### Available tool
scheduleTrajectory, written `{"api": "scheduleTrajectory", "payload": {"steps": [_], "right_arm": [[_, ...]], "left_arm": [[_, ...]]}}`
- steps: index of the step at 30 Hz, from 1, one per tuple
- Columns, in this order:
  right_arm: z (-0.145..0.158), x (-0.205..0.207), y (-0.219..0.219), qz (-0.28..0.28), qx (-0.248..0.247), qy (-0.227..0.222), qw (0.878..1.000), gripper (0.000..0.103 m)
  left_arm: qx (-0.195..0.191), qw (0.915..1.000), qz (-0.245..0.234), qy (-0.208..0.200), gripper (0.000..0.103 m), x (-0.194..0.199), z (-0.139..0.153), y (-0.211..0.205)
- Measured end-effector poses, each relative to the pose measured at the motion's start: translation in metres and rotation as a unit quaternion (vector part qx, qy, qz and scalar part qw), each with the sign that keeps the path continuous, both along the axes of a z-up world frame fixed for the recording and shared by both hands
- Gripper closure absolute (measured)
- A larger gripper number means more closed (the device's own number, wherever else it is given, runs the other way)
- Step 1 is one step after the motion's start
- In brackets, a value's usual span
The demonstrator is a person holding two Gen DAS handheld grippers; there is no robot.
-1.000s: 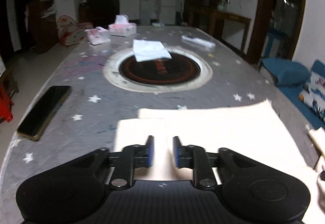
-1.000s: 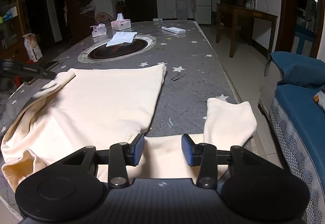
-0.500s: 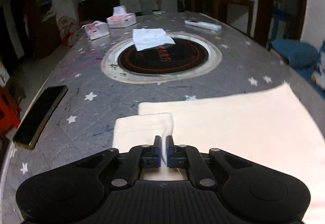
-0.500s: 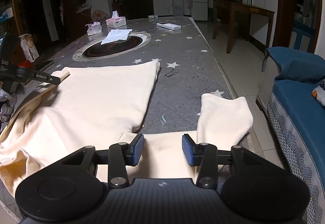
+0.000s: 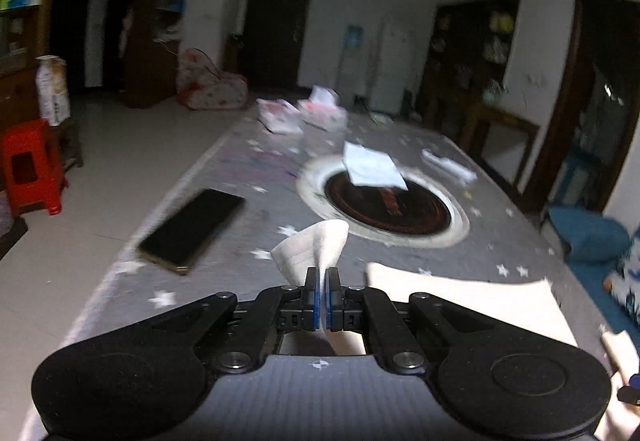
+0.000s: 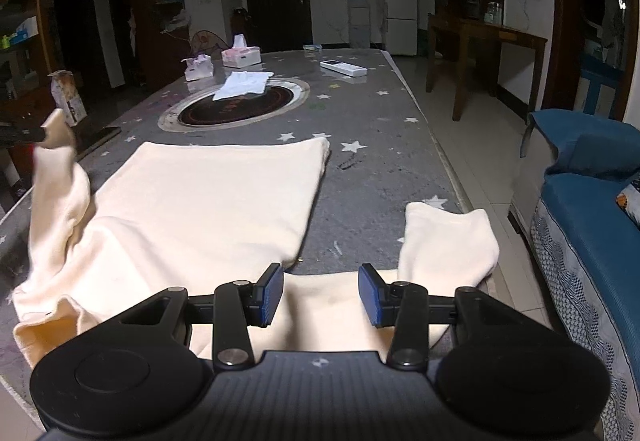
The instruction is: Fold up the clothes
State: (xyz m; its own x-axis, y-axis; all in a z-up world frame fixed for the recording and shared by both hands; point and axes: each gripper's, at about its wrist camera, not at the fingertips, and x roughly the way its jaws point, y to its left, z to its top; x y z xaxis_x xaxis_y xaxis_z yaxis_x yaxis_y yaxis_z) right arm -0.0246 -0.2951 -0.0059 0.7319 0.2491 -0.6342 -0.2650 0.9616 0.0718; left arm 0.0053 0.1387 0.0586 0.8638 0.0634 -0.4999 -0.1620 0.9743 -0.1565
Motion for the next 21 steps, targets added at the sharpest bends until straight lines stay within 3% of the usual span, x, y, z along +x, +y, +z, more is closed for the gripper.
{"api": "scheduleTrajectory", "payload": {"steps": [3, 12, 21], "right_arm": [[0.003, -0.003, 0.006, 0.022, -0.001, 0.0, 1.0, 0.061], [0.002, -0.011, 0.051, 0.124, -0.017, 0.003, 0.992, 0.061], [-0.008, -0.026, 0.104, 0.241, -0.041, 0.016, 0.97, 0.061]], "left_arm": [[0.006, 0.9996, 0.029, -0.003, 0.1, -0.028, 0.002, 0.017], [-0.003, 0.9925, 0.105, 0.062, 0.101, -0.075, -0.041, 0.058], [0.0, 0.9868, 0.132, 0.094, 0.1, -0.099, -0.058, 0.072]]}}
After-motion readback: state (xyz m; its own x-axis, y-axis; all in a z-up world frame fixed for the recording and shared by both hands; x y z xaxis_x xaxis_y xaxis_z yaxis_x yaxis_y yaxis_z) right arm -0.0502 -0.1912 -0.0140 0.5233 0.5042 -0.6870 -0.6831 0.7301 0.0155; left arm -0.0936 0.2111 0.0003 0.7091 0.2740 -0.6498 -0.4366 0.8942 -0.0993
